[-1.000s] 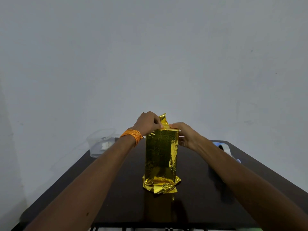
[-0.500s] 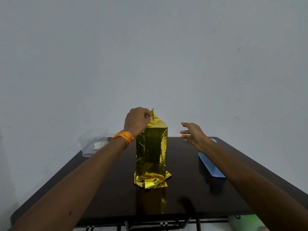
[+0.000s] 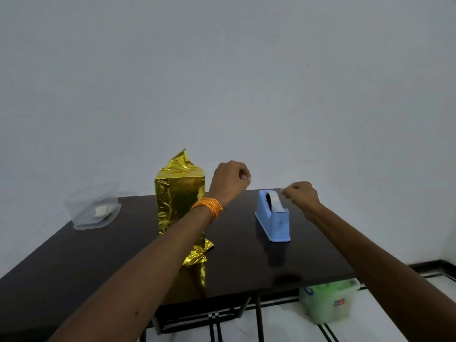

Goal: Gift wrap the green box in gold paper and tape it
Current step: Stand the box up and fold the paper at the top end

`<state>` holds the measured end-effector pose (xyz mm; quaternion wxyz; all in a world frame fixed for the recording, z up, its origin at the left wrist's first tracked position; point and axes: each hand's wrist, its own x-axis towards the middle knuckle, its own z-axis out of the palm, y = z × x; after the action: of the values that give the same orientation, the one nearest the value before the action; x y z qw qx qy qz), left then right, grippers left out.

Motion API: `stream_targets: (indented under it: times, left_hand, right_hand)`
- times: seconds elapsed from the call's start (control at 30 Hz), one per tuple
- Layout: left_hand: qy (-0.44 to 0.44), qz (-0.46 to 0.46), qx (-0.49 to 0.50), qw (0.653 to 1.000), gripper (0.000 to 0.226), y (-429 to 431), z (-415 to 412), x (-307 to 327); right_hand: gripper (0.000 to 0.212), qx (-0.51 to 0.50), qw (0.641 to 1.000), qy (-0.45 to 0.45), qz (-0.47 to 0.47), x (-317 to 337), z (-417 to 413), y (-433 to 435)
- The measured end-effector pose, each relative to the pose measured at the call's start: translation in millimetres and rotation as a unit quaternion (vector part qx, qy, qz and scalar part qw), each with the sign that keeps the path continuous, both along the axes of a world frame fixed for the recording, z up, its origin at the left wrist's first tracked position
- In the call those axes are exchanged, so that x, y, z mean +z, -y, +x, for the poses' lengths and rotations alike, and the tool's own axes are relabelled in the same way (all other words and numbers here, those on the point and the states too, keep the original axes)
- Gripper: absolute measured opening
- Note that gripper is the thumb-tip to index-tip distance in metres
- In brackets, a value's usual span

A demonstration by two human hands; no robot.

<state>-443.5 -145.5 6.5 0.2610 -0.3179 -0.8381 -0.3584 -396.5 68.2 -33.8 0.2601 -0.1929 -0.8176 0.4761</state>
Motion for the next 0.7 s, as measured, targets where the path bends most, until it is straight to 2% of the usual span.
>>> stream_targets:
  times: [0.1, 0.2, 0.3, 0.37, 0.5, 0.7]
  left_hand:
    - [0.068, -0.035, -0.017, 0.997, 0.014, -31.4, -0.2, -26.6]
    - [0.145, -0.067, -0.041, 0.986, 0.016, -54.6, -3.0, -52.2]
    - [0.183, -0.108, -0.054, 0.976, 0.032, -70.0, -7.5, -73.8]
    - [0.195, -0.125, -0.054, 0.971, 0.038, -79.7, -11.5, -84.3]
    - [0.195, -0.123, -0.041, 0.972, 0.03, -92.0, -16.5, -98.9]
    - [0.2, -0.071, -0.051, 0.976, 0.037, -94.4, -23.4, -112.8]
  right_hand:
    - [0.044, -0.015, 0.999, 0.048, -0.018, -13.1, 5.6, -15.6]
    - [0.028, 0.016, 0.994, 0.096, -0.057, -21.5, 8.9, -16.5]
    - [0.02, 0.039, 0.989, 0.102, -0.098, -28.3, 6.3, -11.0]
    - [0.016, 0.051, 0.983, 0.099, -0.144, -30.1, 3.3, -8.5]
    - [0.017, 0.055, 0.974, 0.09, -0.201, -31.1, -4.3, -6.8]
    - [0.025, 0.04, 0.973, 0.082, -0.211, -27.1, -17.2, -9.8]
